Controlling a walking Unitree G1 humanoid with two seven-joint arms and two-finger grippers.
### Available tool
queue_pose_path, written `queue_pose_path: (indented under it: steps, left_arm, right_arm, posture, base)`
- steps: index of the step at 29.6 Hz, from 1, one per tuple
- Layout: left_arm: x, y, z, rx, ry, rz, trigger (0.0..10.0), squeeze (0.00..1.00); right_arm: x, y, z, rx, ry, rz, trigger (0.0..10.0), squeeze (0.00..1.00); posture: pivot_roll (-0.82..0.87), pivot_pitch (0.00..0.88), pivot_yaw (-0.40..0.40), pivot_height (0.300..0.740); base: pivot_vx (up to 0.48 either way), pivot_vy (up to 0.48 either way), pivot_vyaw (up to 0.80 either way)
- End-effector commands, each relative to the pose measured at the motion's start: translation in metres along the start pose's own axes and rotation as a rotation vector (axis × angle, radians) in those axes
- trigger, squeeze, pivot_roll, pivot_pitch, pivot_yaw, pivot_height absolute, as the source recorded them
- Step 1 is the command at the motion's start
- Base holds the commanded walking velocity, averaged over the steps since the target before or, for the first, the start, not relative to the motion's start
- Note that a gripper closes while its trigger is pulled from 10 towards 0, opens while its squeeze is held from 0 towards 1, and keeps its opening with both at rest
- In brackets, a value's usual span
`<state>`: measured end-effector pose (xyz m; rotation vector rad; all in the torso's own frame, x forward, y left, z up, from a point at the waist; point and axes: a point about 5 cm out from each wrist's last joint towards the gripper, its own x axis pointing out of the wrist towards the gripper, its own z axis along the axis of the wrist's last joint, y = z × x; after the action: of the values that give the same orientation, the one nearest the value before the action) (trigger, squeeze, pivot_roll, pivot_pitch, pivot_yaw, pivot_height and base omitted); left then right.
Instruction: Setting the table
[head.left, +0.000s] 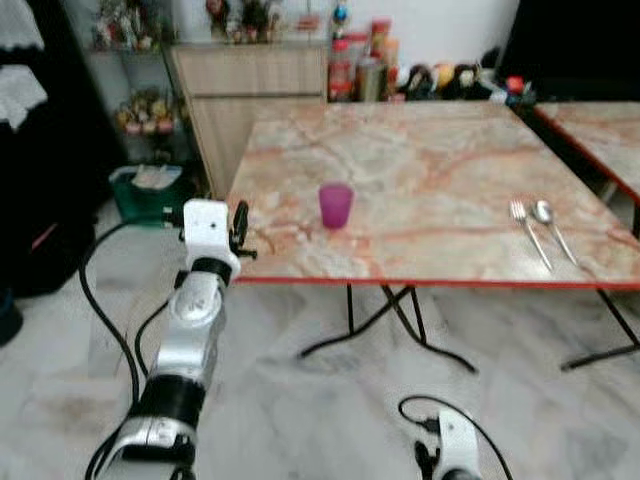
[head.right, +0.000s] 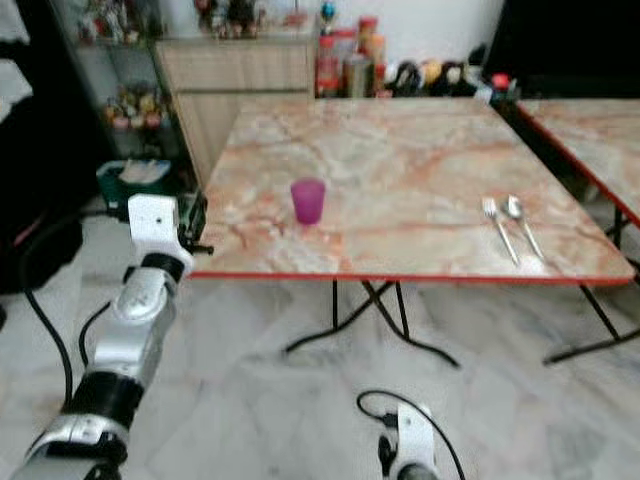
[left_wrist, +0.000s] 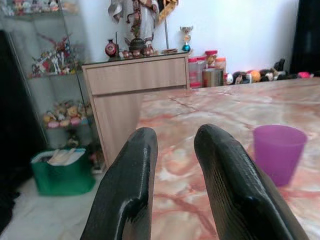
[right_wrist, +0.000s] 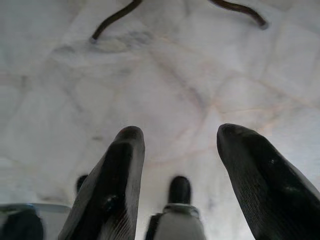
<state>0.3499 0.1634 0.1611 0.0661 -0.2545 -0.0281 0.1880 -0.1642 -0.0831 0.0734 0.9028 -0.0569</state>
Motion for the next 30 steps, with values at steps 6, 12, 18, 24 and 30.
queue_pose_path:
  steps: [6, 12, 18, 24, 30]
  left_arm:
    - [0.0015, -0.0109, 0.0031, -0.012, -0.008, -0.032, 10.0, 0.0]
    - [0.0015, -0.0119, 0.0031, -0.012, -0.007, -0.035, 10.0, 0.0]
    - [0.0015, -0.0136, 0.003, -0.013, -0.006, -0.038, 10.0, 0.0]
    - [0.0015, -0.0139, 0.0029, -0.01, -0.004, -0.041, 10.0, 0.0]
    - [0.0012, -0.0134, 0.0024, -0.009, -0.001, -0.037, 10.0, 0.0]
  right_arm:
    - [-0.0002, -0.0057, 0.0025, 0.014, -0.016, -0.007, 10.0, 0.0]
    - [0.0001, -0.0065, 0.0036, -0.003, -0.016, -0.011, 10.0, 0.0]
    - [0.0001, -0.0069, 0.0038, -0.004, -0.017, -0.009, 10.0, 0.0]
    - [0.0001, -0.0061, 0.0039, -0.007, -0.017, -0.004, 10.0, 0.0]
    - [0.0001, -0.006, 0.0035, -0.009, -0.016, -0.002, 10.0, 0.0]
  posture:
    - [0.03, 0.0, 0.025, 0.74]
    - [0.03, 0.0, 0.021, 0.74]
    - [0.02, 0.0, 0.021, 0.74]
    - [0.02, 0.0, 0.021, 0.74]
    - [0.03, 0.0, 0.017, 0.74]
  base:
    - [0.308, 0.0, -0.42]
    - [0.309, 0.0, 0.0]
    - [0.306, 0.0, 0.0]
    - [0.307, 0.0, 0.0]
    - [0.319, 0.0, 0.0]
